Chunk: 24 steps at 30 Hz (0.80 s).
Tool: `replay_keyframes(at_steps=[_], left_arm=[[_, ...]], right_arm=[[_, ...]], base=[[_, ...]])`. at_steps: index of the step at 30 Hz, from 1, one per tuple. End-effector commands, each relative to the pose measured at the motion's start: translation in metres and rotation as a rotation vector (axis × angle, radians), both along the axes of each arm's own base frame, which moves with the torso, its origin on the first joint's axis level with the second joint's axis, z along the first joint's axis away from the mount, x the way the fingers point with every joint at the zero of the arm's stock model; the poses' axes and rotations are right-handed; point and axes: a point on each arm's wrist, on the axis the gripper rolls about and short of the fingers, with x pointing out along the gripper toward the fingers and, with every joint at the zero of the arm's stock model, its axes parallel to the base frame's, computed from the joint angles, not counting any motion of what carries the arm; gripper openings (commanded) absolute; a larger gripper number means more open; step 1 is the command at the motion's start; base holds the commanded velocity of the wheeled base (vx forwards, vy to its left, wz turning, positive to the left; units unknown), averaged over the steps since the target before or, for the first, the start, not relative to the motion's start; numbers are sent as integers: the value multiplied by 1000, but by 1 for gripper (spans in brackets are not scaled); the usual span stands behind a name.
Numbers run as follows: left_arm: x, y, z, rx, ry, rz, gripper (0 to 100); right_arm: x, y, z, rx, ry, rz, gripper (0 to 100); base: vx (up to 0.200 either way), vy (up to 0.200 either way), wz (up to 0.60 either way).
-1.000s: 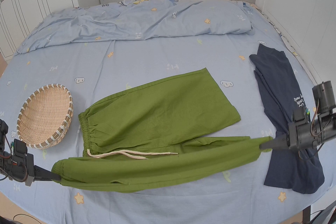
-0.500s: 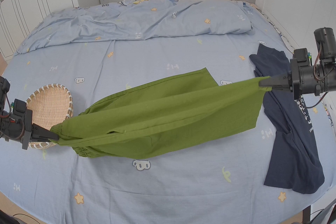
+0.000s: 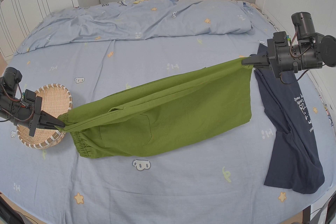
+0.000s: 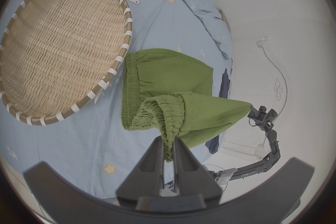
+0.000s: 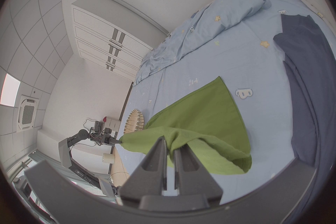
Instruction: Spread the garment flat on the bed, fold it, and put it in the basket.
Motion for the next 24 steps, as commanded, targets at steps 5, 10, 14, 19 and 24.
replay_keyframes(at_steps=[5,10,14,19,24], left_arm=[[24,11,-12,-4,27,8,0],[29,12,-13,-2,23,8,0],[31,13,-12,-2,12,9,0],[29,14,-13,2,-1,11,0],[27,18,-9,8,-25,28,0]], right_arm=[[49,7,-28,-3,31,-4,0],[59,9,-30,-6,8,1,0],[62,9,-29,-1,-47,7,0],[64,10,-34,-7,-122,21,0],[68,11,-41,4,-173,16,0]], base=[[0,0,0],[0,0,0],[0,0,0],[0,0,0],[0,0,0]])
